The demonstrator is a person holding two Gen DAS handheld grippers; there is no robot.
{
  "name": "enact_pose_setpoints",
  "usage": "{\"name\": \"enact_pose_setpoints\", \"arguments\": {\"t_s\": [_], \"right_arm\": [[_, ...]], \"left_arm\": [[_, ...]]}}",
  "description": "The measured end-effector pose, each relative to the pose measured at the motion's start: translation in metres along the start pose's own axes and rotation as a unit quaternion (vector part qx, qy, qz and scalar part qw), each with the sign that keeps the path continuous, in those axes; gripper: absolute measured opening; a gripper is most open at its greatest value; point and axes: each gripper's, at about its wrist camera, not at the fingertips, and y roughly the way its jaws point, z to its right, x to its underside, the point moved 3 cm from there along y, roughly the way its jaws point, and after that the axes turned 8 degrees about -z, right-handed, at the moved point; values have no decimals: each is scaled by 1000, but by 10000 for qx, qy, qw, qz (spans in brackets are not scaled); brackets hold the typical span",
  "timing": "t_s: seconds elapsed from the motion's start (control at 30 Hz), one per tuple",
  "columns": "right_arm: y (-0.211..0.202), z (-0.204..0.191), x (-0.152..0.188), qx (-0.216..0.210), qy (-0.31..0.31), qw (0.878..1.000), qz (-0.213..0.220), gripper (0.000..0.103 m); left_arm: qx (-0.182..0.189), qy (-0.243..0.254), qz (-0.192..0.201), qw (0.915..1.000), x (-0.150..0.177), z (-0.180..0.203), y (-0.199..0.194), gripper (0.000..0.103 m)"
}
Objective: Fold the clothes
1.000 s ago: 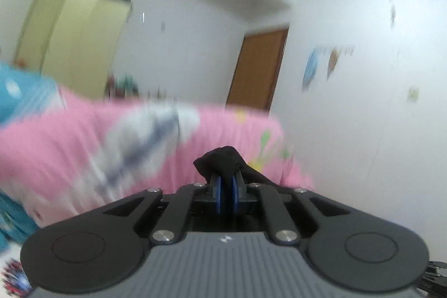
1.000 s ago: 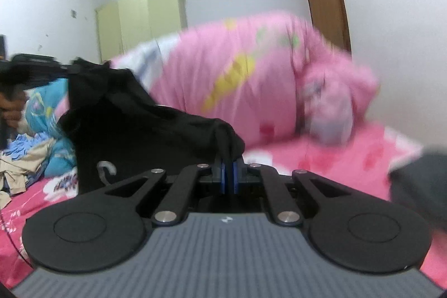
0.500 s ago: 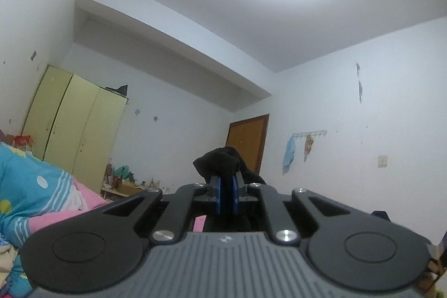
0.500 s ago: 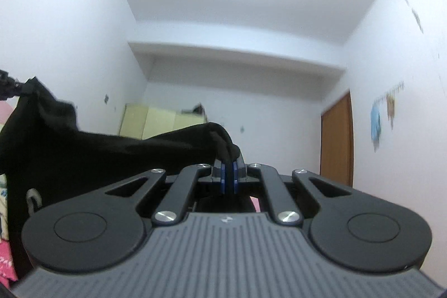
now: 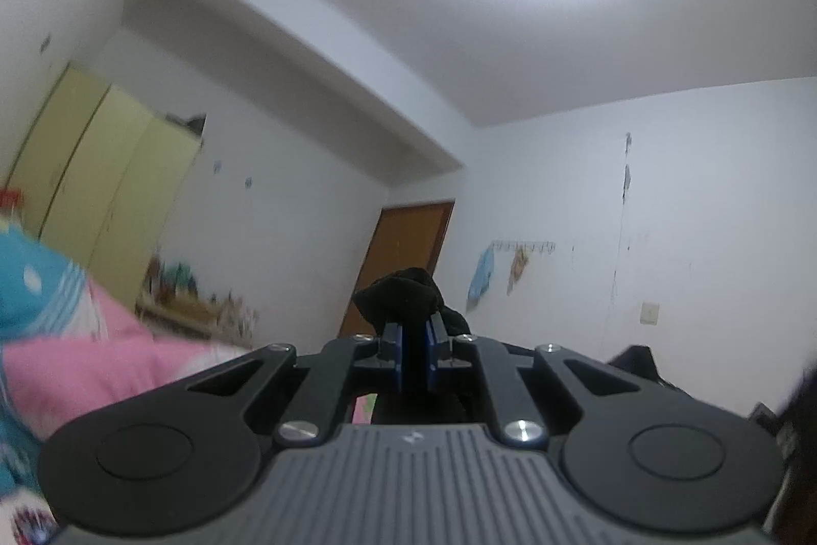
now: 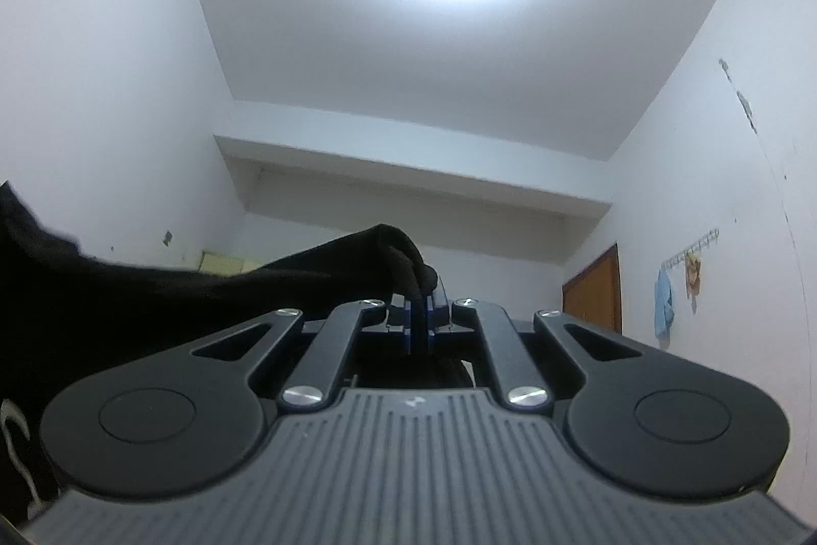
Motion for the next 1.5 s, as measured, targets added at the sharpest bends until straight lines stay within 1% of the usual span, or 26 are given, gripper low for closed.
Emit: {"name": "enact_pose_setpoints", "arguments": {"t_s": [0.07, 0.17, 0.3, 0.4, 0.53, 0.63, 0.67, 0.7, 0.73, 0.77, 0.8, 0.83, 0.87, 0.9, 0.93, 0.97, 1.0, 1.07, 1.1, 1.17, 1.2, 1.27, 1.33, 1.4, 1.47, 1.5], "right_arm": [[8, 1, 15, 13, 13, 9998, -192, 4], [25, -1, 50, -24, 55, 9980, -627, 4], [66, -12, 114, -95, 7, 9910, -1332, 4], [104, -25, 161, -133, -112, 9837, -1788, 4], [141, -52, 207, -186, -242, 9762, -2145, 4], [178, -70, 247, -271, -209, 9713, -2354, 4], [176, -82, 253, -284, -179, 9700, -2408, 4], [185, -93, 263, -296, -159, 9682, -2480, 4], [197, -99, 282, -307, -112, 9651, -2598, 4], [209, -106, 302, -318, -65, 9619, -2716, 5], [220, -113, 321, -330, -15, 9582, -2843, 6], [231, -119, 345, -364, 54, 9510, -3071, 7], [242, -128, 374, -450, 151, 9381, -3431, 15], [254, -136, 402, -537, 253, 9233, -3794, 23], [263, -141, 432, -635, 404, 9029, -4232, 43], [271, -146, 466, -696, 622, 8746, -4757, 53], [273, -149, 493, -725, 835, 8487, -5172, 53], [269, -149, 527, -751, 1299, 8031, -5766, 53], [267, -147, 533, -771, 1520, 7905, -5883, 53], [258, -134, 531, -785, 2043, 7781, -5887, 55], [255, -126, 523, -757, 2218, 7788, -5818, 57], [245, -109, 497, -676, 2425, 7874, -5626, 62], [232, -94, 466, -710, 2531, 7974, -5432, 65], [205, -79, 428, -788, 2610, 8089, -5208, 69], [167, -62, 388, -851, 2590, 8229, -4985, 78], [148, -54, 368, -879, 2574, 8297, -4875, 80]], "left_arm": [[27, -210, -160, 9996, 26, -17, 8, 9], [-120, -485, -480, 9976, 63, -47, 29, 9], [-503, -813, -971, 9907, 109, -98, 68, 9], [-858, -931, -1214, 9845, 136, -141, 95, 9], [-1256, -1024, -1185, 9796, 152, -204, 128, 9], [-1563, -890, -1068, 9779, 161, -244, 156, 10], [-1675, -821, -1071, 9766, 168, -260, 171, 10], [-1770, -770, -1110, 9749, 178, -275, 185, 12], [-1850, -772, -1222, 9720, 191, -293, 200, 22], [-1965, -874, -1397, 9666, 208, -311, 213, 31], [-2096, -1027, -1589, 9593, 226, -329, 226, 50], [-2241, -1293, -1800, 9490, 246, -346, 235, 59], [-2391, -1634, -2022, 9356, 267, -363, 241, 59], [-2536, -1971, -2239, 9201, 288, -380, 248, 59], [-2613, -2367, -2452, 9031, 309, -395, 251, 59], [-2636, -2735, -2592, 8880, 325, -407, 251, 59], [-2641, -2938, -2633, 8801, 334, -413, 247, 59], [-2630, -3184, -2647, 8714, 343, -419, 238, 59], [-2634, -3211, -2644, 8704, 343, -420, 234, 59], [-2619, -3176, -2571, 8743, 331, -413, 219, 59], [-2567, -3186, -2515, 8771, 322, -405, 209, 59], [-2401, -3118, -2419, 8869, 301, -384, 189, 60], [-2266, -2865, -2374, 9001, 271, -356, 172, 61], [-2167, -2482, -2355, 9143, 243, -321, 150, 62], [-2102, -2194, -2338, 9236, 216, -288, 127, 62], [-2069, -2087, -2299, 9278, 203, -272, 115, 62]]}}
